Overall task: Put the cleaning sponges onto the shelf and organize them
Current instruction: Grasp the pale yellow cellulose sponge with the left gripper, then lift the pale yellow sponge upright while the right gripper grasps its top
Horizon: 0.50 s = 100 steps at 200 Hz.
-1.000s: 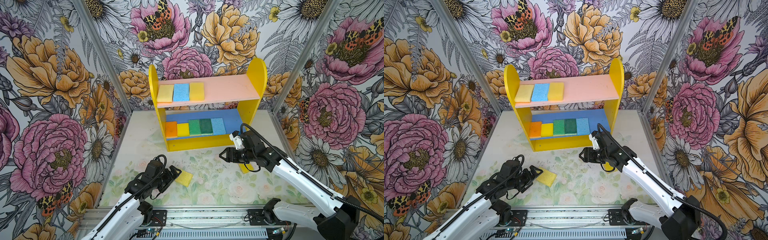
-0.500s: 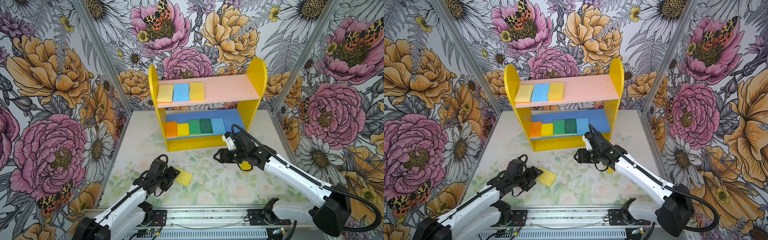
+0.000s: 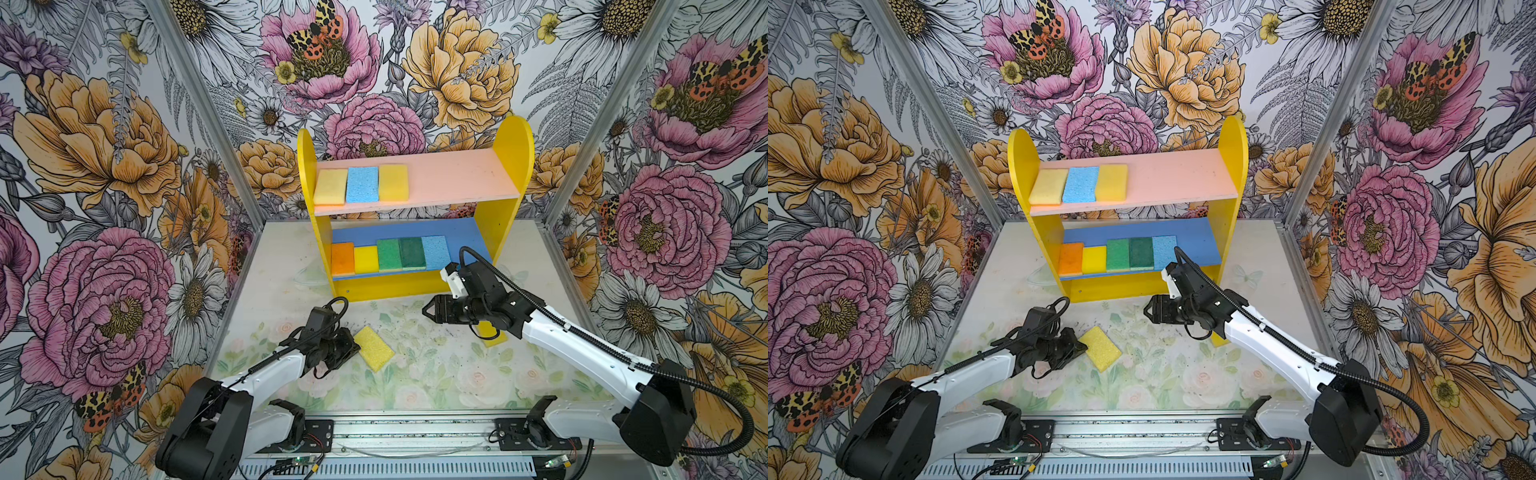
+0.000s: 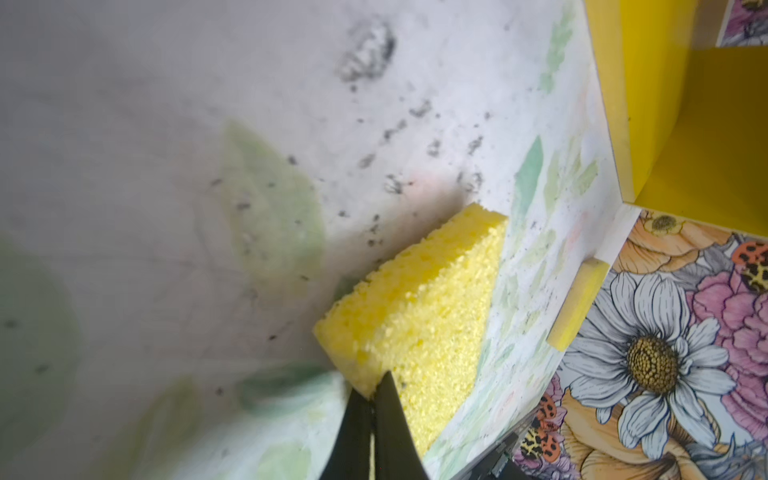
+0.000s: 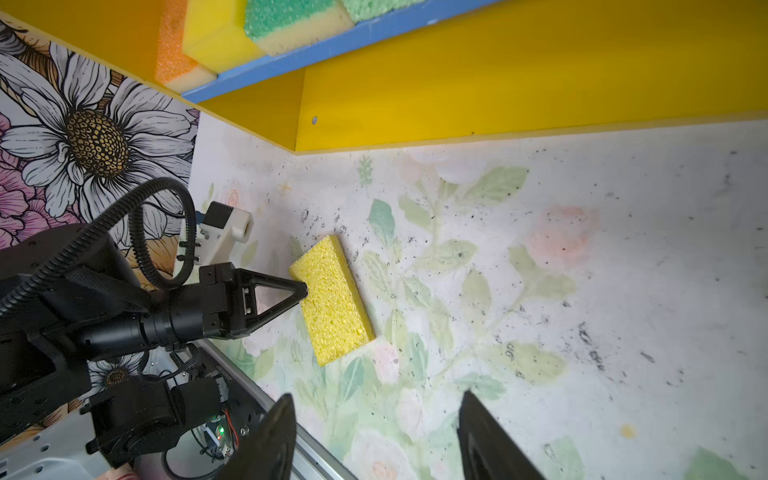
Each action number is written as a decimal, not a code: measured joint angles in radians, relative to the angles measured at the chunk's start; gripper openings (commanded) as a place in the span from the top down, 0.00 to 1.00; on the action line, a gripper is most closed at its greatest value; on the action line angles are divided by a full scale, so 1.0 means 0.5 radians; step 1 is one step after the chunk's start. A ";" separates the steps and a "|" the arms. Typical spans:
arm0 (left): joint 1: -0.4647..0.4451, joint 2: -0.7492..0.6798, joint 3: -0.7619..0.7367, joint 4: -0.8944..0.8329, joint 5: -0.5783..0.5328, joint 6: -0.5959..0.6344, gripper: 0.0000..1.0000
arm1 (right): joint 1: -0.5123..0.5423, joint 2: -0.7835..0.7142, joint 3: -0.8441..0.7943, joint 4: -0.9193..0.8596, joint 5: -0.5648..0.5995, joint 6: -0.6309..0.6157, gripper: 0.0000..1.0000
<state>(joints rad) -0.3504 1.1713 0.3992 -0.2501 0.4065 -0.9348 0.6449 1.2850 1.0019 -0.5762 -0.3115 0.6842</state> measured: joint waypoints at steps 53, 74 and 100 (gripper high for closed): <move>-0.041 -0.053 0.388 -0.137 0.261 0.410 1.00 | 0.048 0.101 0.001 0.037 -0.150 0.014 0.35; -0.041 -0.130 0.402 -0.166 0.355 0.462 1.00 | 0.111 0.128 0.001 0.093 -0.205 0.035 0.35; -0.041 -0.214 0.403 -0.196 0.442 0.472 1.00 | 0.188 0.162 0.008 0.143 -0.248 0.067 0.36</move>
<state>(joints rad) -0.3710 1.0641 0.6006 -0.3481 0.6273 -0.6987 0.7391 1.3659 1.0058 -0.5049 -0.4355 0.7177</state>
